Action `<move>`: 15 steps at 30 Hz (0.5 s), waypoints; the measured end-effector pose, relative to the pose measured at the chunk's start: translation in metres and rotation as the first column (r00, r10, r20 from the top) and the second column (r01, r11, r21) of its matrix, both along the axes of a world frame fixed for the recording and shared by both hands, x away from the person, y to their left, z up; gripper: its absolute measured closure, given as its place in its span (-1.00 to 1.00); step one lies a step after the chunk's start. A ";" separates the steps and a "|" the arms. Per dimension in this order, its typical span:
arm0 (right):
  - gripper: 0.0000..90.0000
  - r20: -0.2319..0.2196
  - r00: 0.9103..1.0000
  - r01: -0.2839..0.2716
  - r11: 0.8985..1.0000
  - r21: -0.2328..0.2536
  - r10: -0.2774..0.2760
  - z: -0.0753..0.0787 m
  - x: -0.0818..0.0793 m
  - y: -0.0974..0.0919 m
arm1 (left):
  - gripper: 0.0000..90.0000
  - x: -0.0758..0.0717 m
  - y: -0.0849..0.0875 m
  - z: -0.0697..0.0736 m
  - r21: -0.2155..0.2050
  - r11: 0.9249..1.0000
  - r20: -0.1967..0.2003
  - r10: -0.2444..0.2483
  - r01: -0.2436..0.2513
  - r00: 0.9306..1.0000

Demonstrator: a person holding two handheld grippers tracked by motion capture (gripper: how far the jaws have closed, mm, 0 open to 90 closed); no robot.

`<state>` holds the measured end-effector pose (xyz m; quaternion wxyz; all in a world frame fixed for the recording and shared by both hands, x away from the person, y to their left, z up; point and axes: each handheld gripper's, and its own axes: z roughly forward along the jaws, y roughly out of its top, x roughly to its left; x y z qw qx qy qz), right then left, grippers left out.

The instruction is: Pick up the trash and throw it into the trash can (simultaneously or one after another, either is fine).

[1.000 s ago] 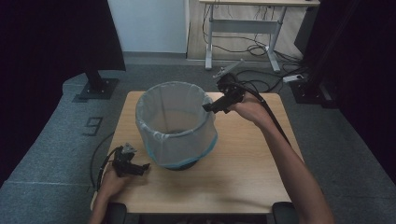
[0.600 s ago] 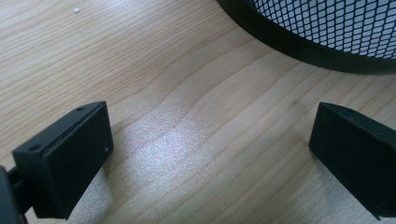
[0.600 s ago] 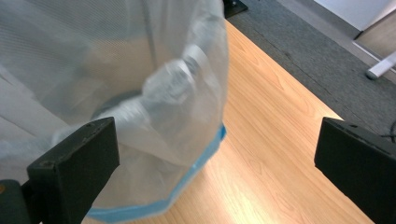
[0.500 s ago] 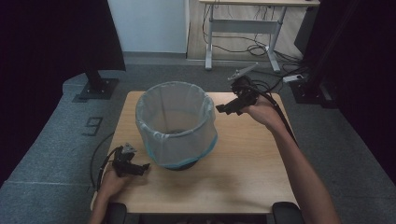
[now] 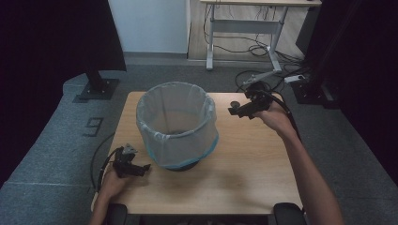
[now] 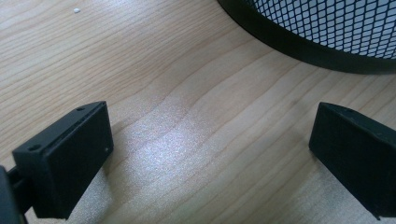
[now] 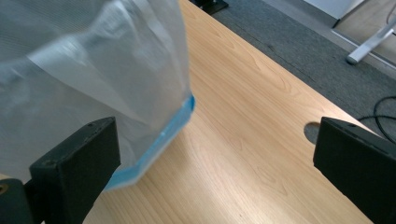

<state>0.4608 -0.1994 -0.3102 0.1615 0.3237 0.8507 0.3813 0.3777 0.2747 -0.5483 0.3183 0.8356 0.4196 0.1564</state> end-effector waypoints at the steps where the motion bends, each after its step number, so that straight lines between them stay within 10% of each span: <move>1: -1.00 -0.001 1.000 0.009 1.000 -0.001 -0.009 -0.002 0.000 -0.003 | -1.00 0.000 0.000 0.000 0.000 1.000 0.000 0.000 0.000 1.000; 15: -0.99 0.020 0.993 0.114 0.993 0.000 -0.114 -0.020 -0.005 -0.047 | -1.00 0.000 0.000 0.000 0.000 1.000 0.000 0.003 -0.003 1.000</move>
